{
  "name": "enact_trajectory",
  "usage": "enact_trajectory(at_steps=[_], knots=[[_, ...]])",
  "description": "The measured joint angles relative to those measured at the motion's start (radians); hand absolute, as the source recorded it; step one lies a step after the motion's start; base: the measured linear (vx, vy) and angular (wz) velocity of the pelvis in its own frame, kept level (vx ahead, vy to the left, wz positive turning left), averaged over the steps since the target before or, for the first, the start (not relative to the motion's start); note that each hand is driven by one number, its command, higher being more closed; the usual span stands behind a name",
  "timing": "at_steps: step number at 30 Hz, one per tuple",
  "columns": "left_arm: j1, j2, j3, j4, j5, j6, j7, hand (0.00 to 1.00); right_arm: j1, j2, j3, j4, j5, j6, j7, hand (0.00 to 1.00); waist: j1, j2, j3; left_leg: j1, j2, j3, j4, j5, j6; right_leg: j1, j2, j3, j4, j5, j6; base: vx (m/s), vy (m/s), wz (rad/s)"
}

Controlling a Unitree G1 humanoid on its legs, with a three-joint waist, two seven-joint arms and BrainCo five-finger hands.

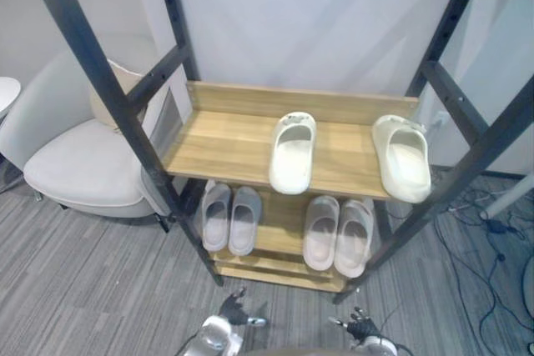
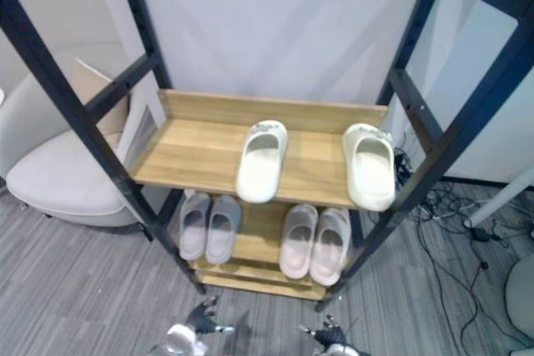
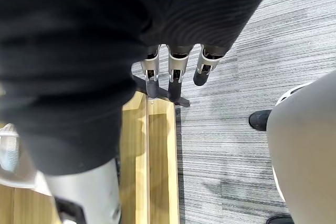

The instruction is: Organize the slippers on the shoe rack

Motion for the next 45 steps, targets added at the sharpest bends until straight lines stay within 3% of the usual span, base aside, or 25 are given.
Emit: enact_trajectory(at_steps=[3, 4, 7, 8, 13, 19, 25, 32, 37, 45], knots=[[-0.007, 0.001, -0.119, -0.171, -0.051, -0.008, -0.045, 0.0, 0.005, 0.0, 0.001, -0.011, 0.0, -0.002, 0.0, 0.0, -0.005, 0.003, -0.002, -0.001, 0.001, -0.008, 0.0, 0.0, 0.0, 0.0, 0.0, -0.008, 0.009, -0.009, -0.001, 0.0, -0.001, 0.09], [-0.007, 0.003, -0.183, -0.302, -0.09, -0.008, -0.071, 0.0, 0.017, -0.001, 0.001, -0.032, 0.0, -0.003, 0.0, 0.0, -0.005, 0.007, -0.004, -0.001, 0.001, -0.016, 0.0, 0.0, 0.0, -0.001, 0.0, -0.011, 0.019, -0.018, -0.003, 0.01, -0.013, 0.12], [-0.011, 0.003, -0.233, -0.506, -0.173, -0.012, -0.119, 0.0, 0.018, -0.01, 0.01, -0.033, 0.0, -0.007, -0.001, 0.0, -0.005, 0.018, -0.011, -0.002, 0.004, -0.017, -0.001, -0.002, -0.002, -0.005, 0.002, -0.012, 0.025, -0.023, -0.005, 0.0, -0.004, 0.03], [-0.03, 0.004, -0.236, -0.599, -0.219, -0.03, -0.134, 0.0, 0.018, -0.016, 0.013, -0.033, 0.0, -0.008, -0.005, 0.0, -0.004, 0.025, -0.015, -0.002, 0.005, -0.017, -0.002, -0.002, -0.003, -0.005, 0.003, -0.013, 0.025, -0.024, -0.006, 0.0, 0.0, 0.0], [-0.097, 0.03, -0.203, -0.748, -0.304, -0.049, -0.127, 0.0, 0.017, -0.023, 0.03, -0.032, 0.0, -0.008, -0.008, 0.0, -0.005, 0.04, -0.026, -0.002, 0.006, -0.017, -0.002, -0.002, -0.003, -0.005, 0.005, -0.013, 0.024, -0.024, -0.006, 0.0, 0.0, 0.0], [-0.179, 0.02, -0.139, -0.919, -0.333, -0.082, -0.073, 0.0, 0.011, -0.026, 0.047, 0.002, 0.0, -0.007, -0.008, 0.0, 0.01, 0.028, -0.044, -0.023, 0.003, -0.016, 0.017, -0.008, 0.005, -0.031, -0.006, -0.008, 0.053, -0.035, 0.0, -0.01, 0.001, 0.0], [-0.294, -0.024, -0.036, -0.918, -0.316, -0.091, 0.01, 0.0, 0.011, -0.026, 0.05, 0.007, -0.001, 0.0, -0.007, 0.0, 0.019, 0.018, -0.049, -0.03, -0.011, -0.017, 0.038, -0.013, 0.013, -0.034, -0.023, -0.007, 0.068, -0.038, 0.006, -0.02, 0.013, 0.01], [-0.448, -0.03, 0.184, -0.658, -0.209, -0.09, 0.115, 0.0, 0.013, -0.023, 0.049, -0.002, -0.002, 0.004, -0.005, 0.0, 0.009, 0.015, -0.05, -0.034, -0.009, -0.015, 0.045, -0.013, 0.013, -0.036, -0.02, -0.005, 0.061, -0.034, 0.003, -0.04, 0.006, -0.01], [-0.493, 0.045, 0.306, -0.522, -0.147, -0.072, 0.163, 0.0, 0.022, -0.019, 0.048, -0.039, -0.005, 0.012, 0.009, 0.0, -0.01, 0.014, -0.049, -0.035, 0.001, 0.005, 0.018, -0.009, 0.007, -0.042, -0.002, 0.006, 0.028, -0.014, -0.004, 0.03, -0.009, -0.1], [-0.553, 0.112, 0.386, -0.456, -0.07, -0.044, 0.201, 0.0, 0.04, -0.011, 0.035, -0.077, -0.01, 0.012, 0.017, 0.0, -0.021, 0.002, -0.041, -0.036, -0.003, 0.016, -0.001, -0.008, 0.006, -0.044, -0.003, 0.011, -0.003, -0.008, -0.002, 0.06, 0.004, -0.05]])
